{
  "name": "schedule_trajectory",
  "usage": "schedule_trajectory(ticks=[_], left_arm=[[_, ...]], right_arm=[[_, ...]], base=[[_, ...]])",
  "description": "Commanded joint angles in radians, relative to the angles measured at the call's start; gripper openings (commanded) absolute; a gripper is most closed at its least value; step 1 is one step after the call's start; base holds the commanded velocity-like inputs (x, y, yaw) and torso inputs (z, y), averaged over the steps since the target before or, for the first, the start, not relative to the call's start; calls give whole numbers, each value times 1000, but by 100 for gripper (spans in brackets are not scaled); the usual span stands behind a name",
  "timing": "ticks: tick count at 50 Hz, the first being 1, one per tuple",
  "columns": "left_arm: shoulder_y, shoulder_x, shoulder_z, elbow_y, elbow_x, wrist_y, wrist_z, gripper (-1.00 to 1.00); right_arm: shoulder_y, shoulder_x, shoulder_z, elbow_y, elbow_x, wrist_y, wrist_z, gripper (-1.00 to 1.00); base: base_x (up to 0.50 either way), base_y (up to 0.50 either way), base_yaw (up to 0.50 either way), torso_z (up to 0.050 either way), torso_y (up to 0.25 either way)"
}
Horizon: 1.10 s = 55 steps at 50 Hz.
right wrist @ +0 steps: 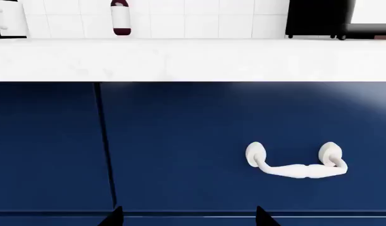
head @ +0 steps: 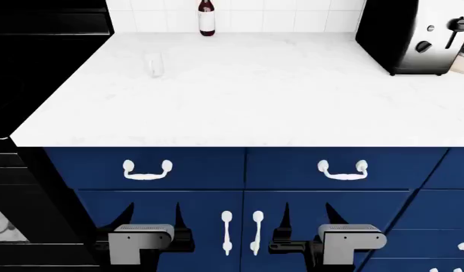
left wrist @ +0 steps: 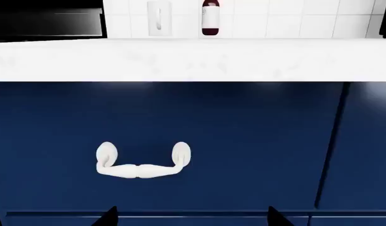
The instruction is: A wet mug is on the counter and needs to be dried. Pick it up and place it upside down in the open cabinet.
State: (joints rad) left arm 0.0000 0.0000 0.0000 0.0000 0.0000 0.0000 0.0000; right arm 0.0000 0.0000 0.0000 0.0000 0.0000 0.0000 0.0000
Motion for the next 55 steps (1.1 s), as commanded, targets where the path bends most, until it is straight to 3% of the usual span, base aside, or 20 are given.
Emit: schedule_trajectory(ticks=[1,8,9,14,27,36,40,55], left_arm=[[4,-16,18,24,-18,-13,-19,100],[15,-49,46,287,-53,-187,-28,100],[-2,-58,49,380,-59,-275,-28,100],[-84,-84,43,530,-69,-433,-42,100],[-327,-110,30,696,-108,-717,-57,100],[-413,-129,-9,734,-142,-834,-64,100],[-436,-139,-13,737,-145,-854,-68,100],[-460,-160,-18,737,-163,-888,-70,100]], right_arm=[[0,15,-21,-11,10,12,24,100],[-8,49,-55,-286,3,195,60,100],[-4,54,-58,-329,3,228,61,100],[59,95,-67,-519,-13,408,51,100],[285,122,-21,-719,7,710,56,100],[387,93,19,-782,64,918,61,100],[394,144,-31,-780,32,904,62,100],[392,157,-2,-770,59,889,57,100]], base=[[0,0,0,0,0],[0,0,0,0,0],[0,0,0,0,0],[0,0,0,0,0],[0,0,0,2,0],[0,0,0,50,0],[0,0,0,50,0],[0,0,0,50,0]])
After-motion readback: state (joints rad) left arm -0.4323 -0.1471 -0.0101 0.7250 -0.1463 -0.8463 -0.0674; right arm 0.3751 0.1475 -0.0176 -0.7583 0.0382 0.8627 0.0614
